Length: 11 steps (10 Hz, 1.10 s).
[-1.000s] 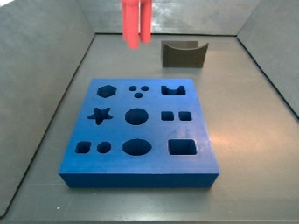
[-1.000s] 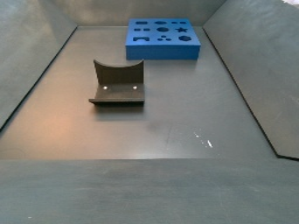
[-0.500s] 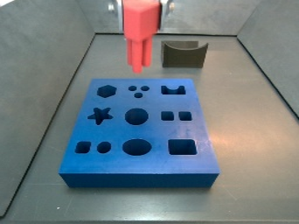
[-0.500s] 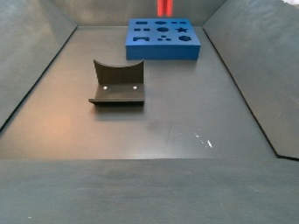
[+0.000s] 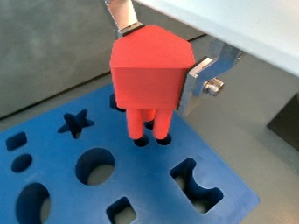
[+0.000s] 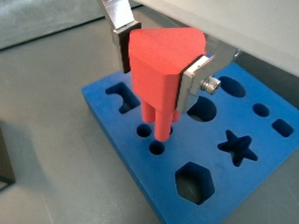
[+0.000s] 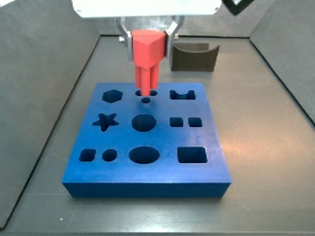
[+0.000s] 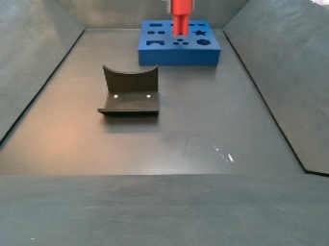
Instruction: Insert the 3 prong object.
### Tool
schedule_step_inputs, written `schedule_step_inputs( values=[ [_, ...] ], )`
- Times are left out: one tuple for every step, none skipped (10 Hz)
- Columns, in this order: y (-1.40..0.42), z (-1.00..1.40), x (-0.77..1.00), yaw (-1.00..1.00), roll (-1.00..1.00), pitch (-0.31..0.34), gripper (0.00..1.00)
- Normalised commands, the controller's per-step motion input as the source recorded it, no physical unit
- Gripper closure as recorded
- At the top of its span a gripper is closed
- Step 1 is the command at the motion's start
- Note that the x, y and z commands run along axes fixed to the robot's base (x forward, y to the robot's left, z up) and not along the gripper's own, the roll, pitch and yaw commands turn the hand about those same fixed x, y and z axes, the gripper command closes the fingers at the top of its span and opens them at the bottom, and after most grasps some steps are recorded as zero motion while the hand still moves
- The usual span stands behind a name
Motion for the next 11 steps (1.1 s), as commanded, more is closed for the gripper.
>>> schedule_step_inputs(
  values=[
    [0.00, -0.31, 0.00, 0.34, 0.08, -0.001, 1.00],
    [0.03, -0.26, 0.00, 0.16, 0.08, 0.000, 1.00],
    [0.08, -0.23, 0.01, 0.10, 0.09, 0.017, 1.00],
    [0.12, -0.23, 0.00, 0.08, 0.11, 0.029, 1.00],
    [0.11, -0.23, 0.00, 0.07, 0.11, 0.027, 1.00],
    [0.09, -0.25, 0.00, 0.08, 0.10, 0.020, 1.00],
    [0.05, -0.27, 0.03, 0.11, 0.09, 0.003, 1.00],
    [0.00, -0.28, 0.14, 0.06, 0.06, 0.010, 1.00],
    [0.00, -0.28, 0.15, 0.01, 0.05, 0.004, 1.00],
    [0.00, -0.27, 0.03, 0.00, 0.06, 0.000, 1.00],
    [0.00, -0.27, 0.00, 0.00, 0.05, -0.026, 1.00]
  ],
)
